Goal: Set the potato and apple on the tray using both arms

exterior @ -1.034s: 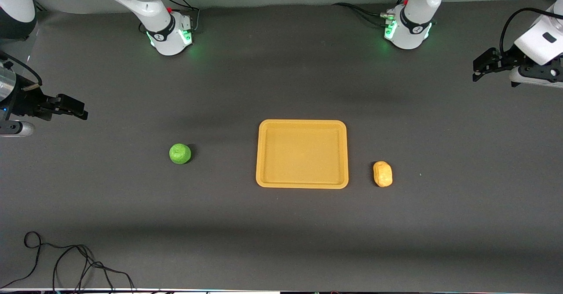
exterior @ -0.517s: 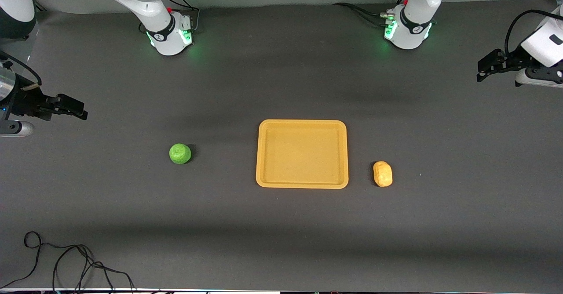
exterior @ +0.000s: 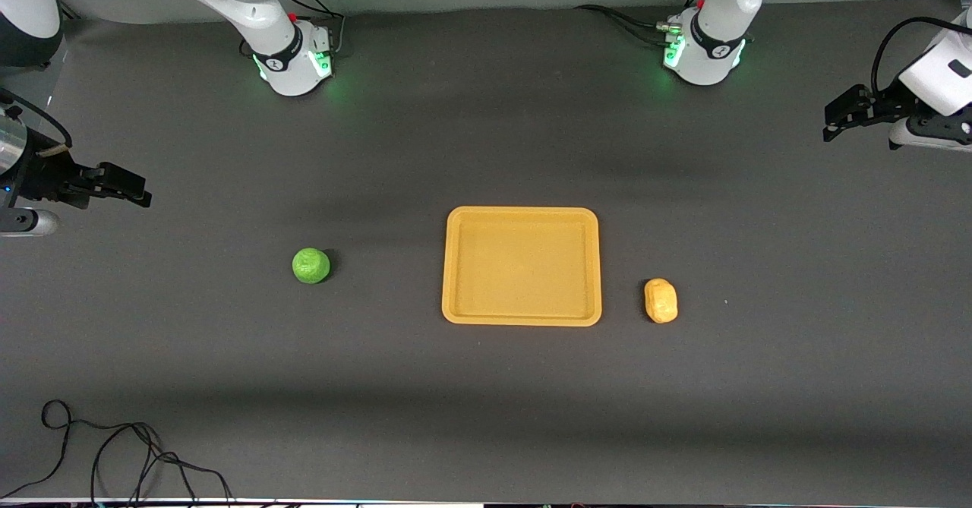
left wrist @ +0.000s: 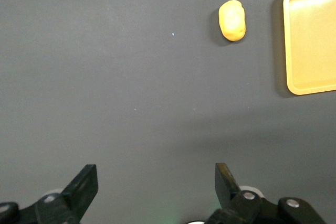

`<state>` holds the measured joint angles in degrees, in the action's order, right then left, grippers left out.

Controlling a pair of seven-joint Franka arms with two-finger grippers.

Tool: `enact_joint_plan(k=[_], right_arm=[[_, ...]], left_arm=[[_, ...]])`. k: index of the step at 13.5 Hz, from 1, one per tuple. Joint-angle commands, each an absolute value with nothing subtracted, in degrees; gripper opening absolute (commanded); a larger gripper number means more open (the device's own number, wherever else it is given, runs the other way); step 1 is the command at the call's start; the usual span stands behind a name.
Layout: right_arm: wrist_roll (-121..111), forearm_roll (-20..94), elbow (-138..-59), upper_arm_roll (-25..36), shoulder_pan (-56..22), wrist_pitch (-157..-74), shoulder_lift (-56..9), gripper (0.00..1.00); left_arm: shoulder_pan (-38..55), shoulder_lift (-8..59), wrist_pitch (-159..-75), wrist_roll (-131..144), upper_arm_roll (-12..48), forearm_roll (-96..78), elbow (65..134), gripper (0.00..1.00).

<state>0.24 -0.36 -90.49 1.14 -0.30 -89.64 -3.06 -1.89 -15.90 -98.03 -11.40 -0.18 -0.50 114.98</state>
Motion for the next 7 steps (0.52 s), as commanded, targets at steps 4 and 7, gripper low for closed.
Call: enact_joint_plan(k=[4, 7], right_arm=[[0.1, 0.4, -89.0, 1.5, -0.7, -89.0, -4.0, 1.0], [0.2, 0.4, -89.0, 1.5, -0.7, -89.4, -4.0, 1.0]], left_arm=[[-1.3, -15.0, -98.2, -11.3, 0.4, -0.3, 115.2, 1.0], [-1.3, -10.2, -100.3, -11.2, 0.3, -1.1, 114.7, 1.0]])
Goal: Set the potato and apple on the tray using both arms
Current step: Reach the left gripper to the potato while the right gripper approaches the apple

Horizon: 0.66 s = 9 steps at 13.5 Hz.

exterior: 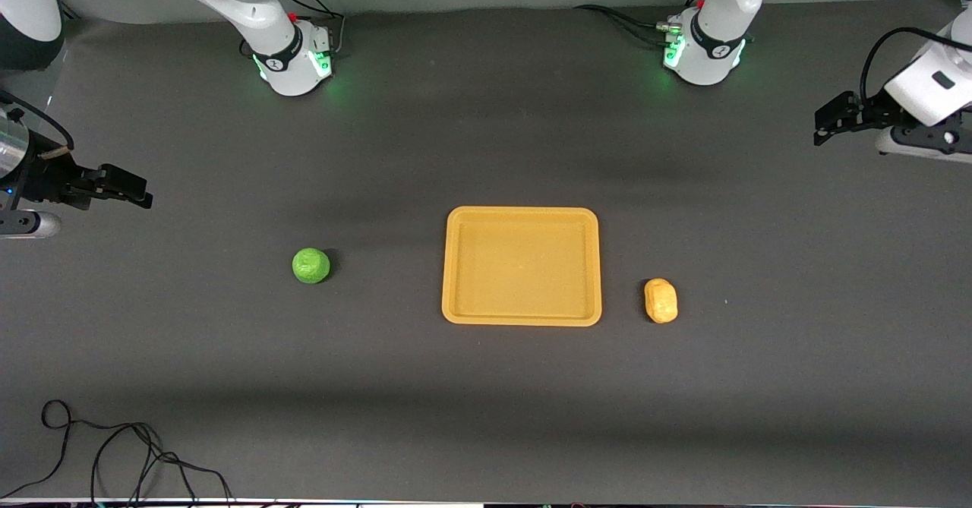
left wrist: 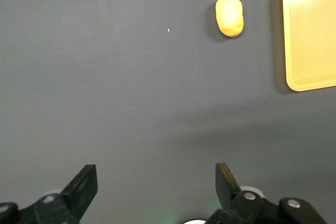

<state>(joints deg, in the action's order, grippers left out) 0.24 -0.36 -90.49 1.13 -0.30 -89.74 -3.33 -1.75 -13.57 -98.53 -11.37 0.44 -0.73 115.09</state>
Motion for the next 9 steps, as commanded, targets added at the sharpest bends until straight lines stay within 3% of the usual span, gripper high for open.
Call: enact_joint_plan(k=[1, 4, 9], right_arm=[[0.2, 0.4, -88.9, 1.5, -0.7, -89.4, -4.0, 1.0], [0.3, 0.4, -88.4, 1.5, -0.7, -89.3, -4.4, 1.0], [0.4, 0.4, -87.1, 1.1, -0.8, -89.4, -5.8, 1.0]], left_arm=[[-1.2, -8.1, -100.8, -10.7, 0.4, -1.1, 114.7, 1.0], [-0.8, 0.0, -104.1, -10.4, 0.4, -4.3, 112.3, 1.0], [3.7, 13.1, -120.0, -1.7, 2.2, -13.2, 108.6, 1.0]])
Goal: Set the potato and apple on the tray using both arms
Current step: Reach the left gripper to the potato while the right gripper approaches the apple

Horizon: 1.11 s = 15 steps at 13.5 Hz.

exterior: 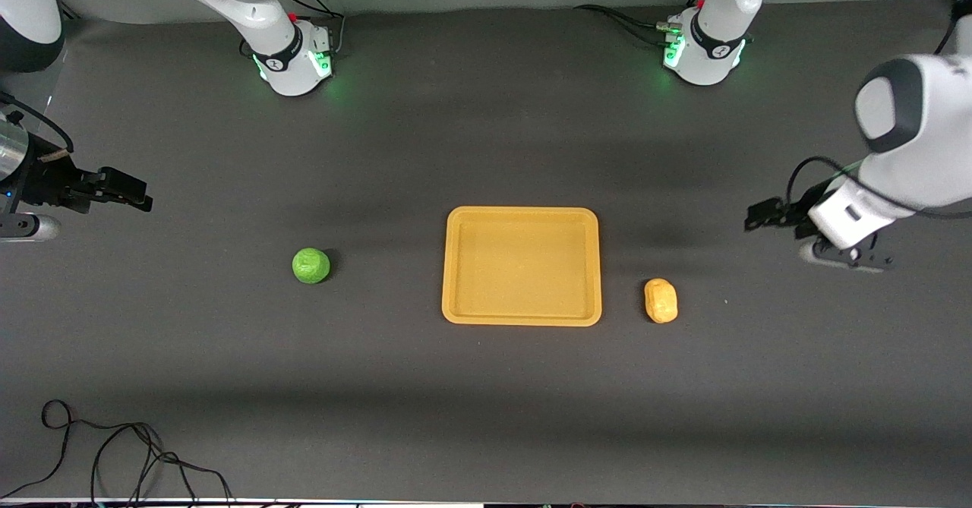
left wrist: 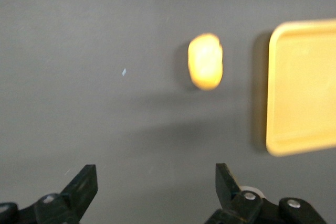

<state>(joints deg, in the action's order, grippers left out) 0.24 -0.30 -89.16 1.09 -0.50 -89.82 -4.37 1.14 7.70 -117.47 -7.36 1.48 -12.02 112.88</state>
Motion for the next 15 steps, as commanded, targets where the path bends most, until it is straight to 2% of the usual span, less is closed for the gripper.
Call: enact_joint_plan(k=[1, 3, 6, 11, 15], right_arm=[[0.4, 0.5, -86.8, 1.1, -0.8, -89.5, -6.4, 1.0], [0.2, 0.8, -86.7, 0.9, -1.3, -89.4, -6.7, 1.0], [3.7, 0.7, -88.1, 0.9, -5.5, -90.3, -6.4, 1.0], [8.7, 0.9, -98.4, 1.1, -12.1, -97.8, -1.5, 1.0], [8.8, 0.9, -103.4, 1.9, -12.0, -99.2, 2.2, 1.0]], left_arm=[[5.3, 16.4, -121.0, 0.7, 2.3, -13.2, 105.9, 1.0], [6.7, 22.9, -121.6, 2.6, 2.4, -12.9, 101.1, 1.0], [8.5, 27.4, -127.0, 7.3, 2.3, -12.7, 100.1, 1.0], [10.7, 35.4, -127.8, 7.1, 2.3, -8.2, 99.1, 0.98], [11.5, 36.7, -129.7, 7.2, 2.4, -9.1, 97.3, 0.98]])
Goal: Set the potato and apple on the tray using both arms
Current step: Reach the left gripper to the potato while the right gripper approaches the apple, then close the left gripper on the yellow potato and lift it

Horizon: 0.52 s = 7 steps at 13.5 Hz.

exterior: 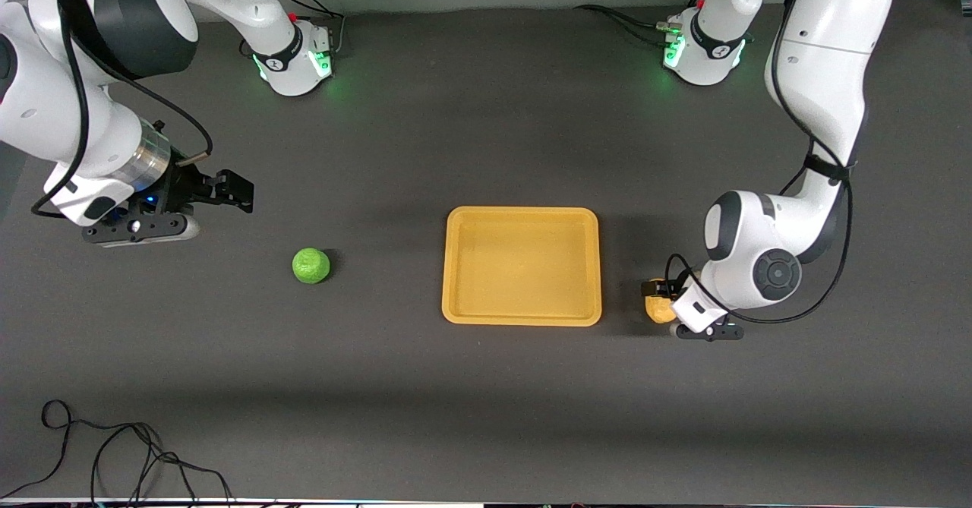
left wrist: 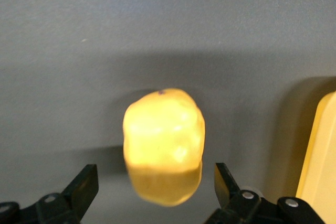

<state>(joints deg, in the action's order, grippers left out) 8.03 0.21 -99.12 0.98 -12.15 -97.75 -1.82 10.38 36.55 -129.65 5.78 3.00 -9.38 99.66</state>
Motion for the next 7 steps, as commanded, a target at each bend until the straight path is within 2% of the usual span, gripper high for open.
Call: enact_joint_plan(k=[1, 2, 3, 4, 5, 7], right_arm=[[8.8, 0.9, -103.7, 2.7, -12.0, -99.2, 2.4, 1.0], [8.8, 0.9, -104.3, 2.8, -12.0, -99.7, 2.4, 1.0], [8.8, 0.9, -105.4, 2.8, -12.0, -101.2, 2.4, 1.0], [8.9, 0.9, -106.7, 2.8, -12.2, -102.6, 2.5, 1.0], [8.9, 0.9, -108.1, 2.8, -12.7, -104.1, 2.8, 1.0], [9.0, 0.9, -111.1, 2.8, -13.6, -107.8, 3.1, 1.0]], left_arm=[[12.0, 36.9, -130.1, 7.5, 2.5, -9.1, 97.1, 0.95], [13.1, 37.1, -130.1, 7.5, 2.4, -9.1, 97.1, 0.86], [13.3, 37.4, -130.0, 7.5, 2.4, -9.1, 97.1, 0.69], [12.9, 37.4, -129.6, 7.5, 2.4, -9.0, 97.2, 0.43], [12.9, 37.9, -129.4, 7.5, 2.4, -9.1, 97.2, 0.27], [13.3, 37.9, -129.2, 8.6, 2.4, -9.1, 96.9, 0.24]])
